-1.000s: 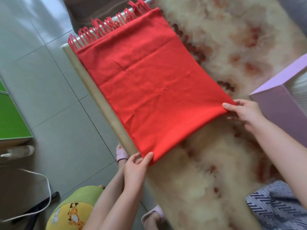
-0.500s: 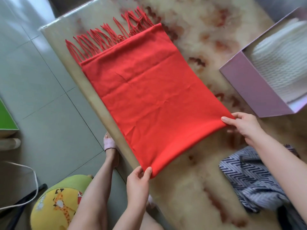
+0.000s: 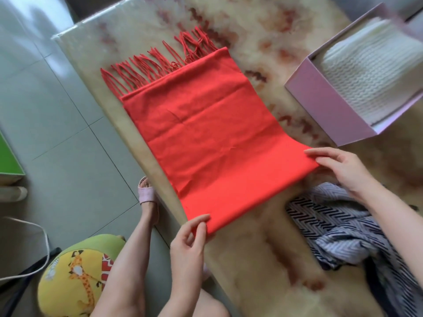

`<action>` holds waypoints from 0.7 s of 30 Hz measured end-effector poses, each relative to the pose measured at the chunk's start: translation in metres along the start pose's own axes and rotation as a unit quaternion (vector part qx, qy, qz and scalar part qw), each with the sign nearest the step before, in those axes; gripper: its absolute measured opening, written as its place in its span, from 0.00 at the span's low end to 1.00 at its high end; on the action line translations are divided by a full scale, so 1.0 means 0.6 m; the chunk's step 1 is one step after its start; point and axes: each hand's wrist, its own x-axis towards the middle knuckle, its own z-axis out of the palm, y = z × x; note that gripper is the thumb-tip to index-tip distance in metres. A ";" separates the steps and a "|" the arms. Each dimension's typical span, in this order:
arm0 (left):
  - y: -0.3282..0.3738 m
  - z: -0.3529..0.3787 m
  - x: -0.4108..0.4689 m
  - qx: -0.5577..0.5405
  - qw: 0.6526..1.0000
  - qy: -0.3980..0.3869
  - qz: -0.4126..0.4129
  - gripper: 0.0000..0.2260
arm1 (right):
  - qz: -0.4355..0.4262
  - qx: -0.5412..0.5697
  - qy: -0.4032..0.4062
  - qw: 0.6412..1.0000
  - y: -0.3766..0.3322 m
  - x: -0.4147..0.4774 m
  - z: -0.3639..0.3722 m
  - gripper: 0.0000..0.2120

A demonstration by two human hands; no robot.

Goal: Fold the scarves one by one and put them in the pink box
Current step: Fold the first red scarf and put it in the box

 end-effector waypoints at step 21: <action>0.118 -0.060 0.269 -0.031 0.988 0.098 0.113 0.04 | -0.150 -0.099 0.002 0.984 -0.197 0.240 0.157 0.11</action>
